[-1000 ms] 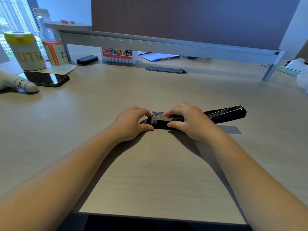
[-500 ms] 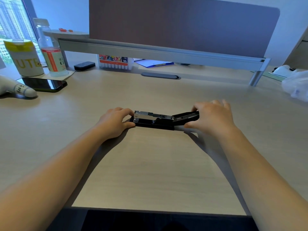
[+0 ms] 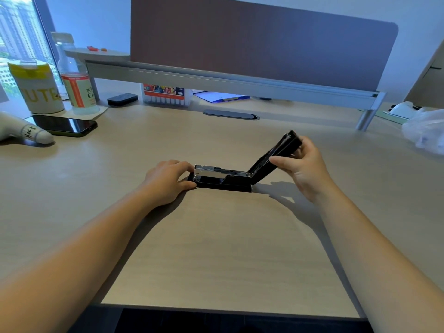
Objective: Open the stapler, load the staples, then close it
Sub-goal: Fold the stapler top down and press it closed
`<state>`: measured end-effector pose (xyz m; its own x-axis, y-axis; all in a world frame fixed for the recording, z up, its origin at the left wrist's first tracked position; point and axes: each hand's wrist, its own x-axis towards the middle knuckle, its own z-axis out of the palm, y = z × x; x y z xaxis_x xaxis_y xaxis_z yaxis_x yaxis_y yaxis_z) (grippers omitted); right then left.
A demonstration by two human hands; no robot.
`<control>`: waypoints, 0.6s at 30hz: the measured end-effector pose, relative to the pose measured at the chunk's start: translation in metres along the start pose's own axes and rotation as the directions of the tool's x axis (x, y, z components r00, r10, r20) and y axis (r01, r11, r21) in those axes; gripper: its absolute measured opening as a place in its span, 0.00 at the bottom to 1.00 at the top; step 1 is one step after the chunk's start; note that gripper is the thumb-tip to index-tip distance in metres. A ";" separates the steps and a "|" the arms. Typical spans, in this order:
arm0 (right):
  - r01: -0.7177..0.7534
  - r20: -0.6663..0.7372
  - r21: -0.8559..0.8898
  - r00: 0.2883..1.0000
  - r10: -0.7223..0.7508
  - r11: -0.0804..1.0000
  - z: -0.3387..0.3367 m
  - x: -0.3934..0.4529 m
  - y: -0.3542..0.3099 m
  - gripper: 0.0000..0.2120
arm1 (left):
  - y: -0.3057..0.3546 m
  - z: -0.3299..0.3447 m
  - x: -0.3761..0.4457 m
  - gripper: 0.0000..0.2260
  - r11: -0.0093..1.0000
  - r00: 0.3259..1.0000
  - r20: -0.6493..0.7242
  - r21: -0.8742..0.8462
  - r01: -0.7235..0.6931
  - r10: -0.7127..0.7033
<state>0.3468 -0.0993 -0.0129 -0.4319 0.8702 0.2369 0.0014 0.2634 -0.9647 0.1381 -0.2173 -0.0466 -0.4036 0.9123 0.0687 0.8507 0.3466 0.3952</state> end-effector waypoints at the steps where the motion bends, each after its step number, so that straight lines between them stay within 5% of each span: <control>1: -0.021 0.040 0.034 0.999 0.020 0.999 0.006 0.000 -0.001 0.15 | 0.001 0.000 0.000 0.17 1.000 1.000 -0.002 0.000 -0.006 0.006; 7: 0.089 0.272 -0.197 0.962 -0.033 0.976 0.037 0.001 -0.005 0.14 | 0.008 0.002 0.000 0.18 0.999 0.999 0.007 -0.020 -0.041 0.041; 18: 0.268 0.411 -0.569 0.912 -0.014 0.777 0.060 0.005 0.007 0.22 | 0.003 0.006 0.003 0.18 0.997 0.999 -0.028 -0.056 -0.046 0.045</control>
<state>0.2901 -0.1182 -0.0250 -0.7641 0.6189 0.1820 0.3988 0.6750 -0.6208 0.1419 -0.2122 -0.0505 -0.3745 0.9205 0.1119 0.8481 0.2912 0.4426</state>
